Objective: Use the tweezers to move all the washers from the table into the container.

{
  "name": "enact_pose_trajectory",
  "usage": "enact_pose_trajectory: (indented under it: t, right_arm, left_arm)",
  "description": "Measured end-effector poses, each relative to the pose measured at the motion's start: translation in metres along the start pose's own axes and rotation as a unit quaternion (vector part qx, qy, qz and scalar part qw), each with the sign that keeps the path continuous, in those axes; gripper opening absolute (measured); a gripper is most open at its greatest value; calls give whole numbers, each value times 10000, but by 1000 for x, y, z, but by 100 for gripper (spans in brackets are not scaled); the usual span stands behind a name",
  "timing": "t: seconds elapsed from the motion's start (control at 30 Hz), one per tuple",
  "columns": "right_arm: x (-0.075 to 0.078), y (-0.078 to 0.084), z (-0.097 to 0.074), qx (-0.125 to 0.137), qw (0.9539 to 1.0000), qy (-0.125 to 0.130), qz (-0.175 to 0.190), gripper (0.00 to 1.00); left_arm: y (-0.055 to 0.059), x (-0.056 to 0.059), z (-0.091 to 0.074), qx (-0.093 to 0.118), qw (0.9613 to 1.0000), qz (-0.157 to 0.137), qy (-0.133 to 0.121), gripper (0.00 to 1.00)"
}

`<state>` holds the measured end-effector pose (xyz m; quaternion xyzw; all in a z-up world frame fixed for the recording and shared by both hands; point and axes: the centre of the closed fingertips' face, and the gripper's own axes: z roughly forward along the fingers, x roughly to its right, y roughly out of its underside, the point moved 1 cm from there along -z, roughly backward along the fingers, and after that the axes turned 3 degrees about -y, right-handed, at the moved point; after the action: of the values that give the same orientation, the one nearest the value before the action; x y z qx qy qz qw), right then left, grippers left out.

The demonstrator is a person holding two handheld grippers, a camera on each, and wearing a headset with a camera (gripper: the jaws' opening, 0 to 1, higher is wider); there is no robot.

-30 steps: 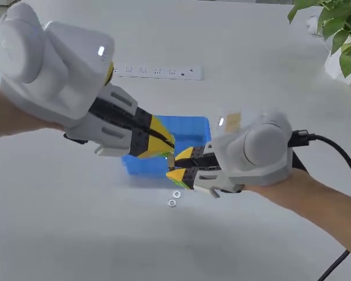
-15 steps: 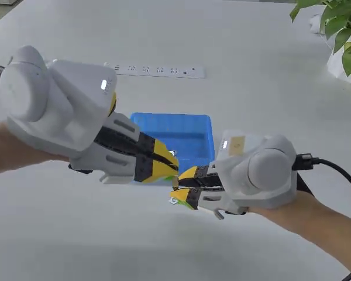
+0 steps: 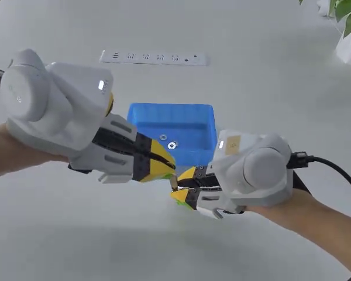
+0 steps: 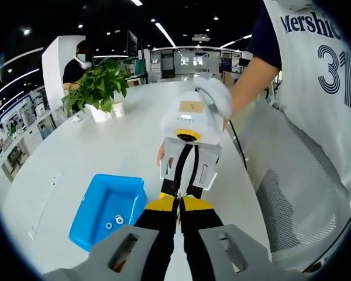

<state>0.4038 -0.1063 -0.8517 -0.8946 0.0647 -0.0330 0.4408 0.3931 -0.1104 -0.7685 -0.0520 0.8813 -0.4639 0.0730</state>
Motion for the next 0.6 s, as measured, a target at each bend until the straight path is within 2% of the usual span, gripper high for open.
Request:
enact_pose_trajectory:
  t: [0.6]
  right_arm:
    - [-2, 8, 5, -13, 9999, -56, 152, 12]
  left_arm:
    - [5, 0, 10, -94, 9999, -36, 76, 5]
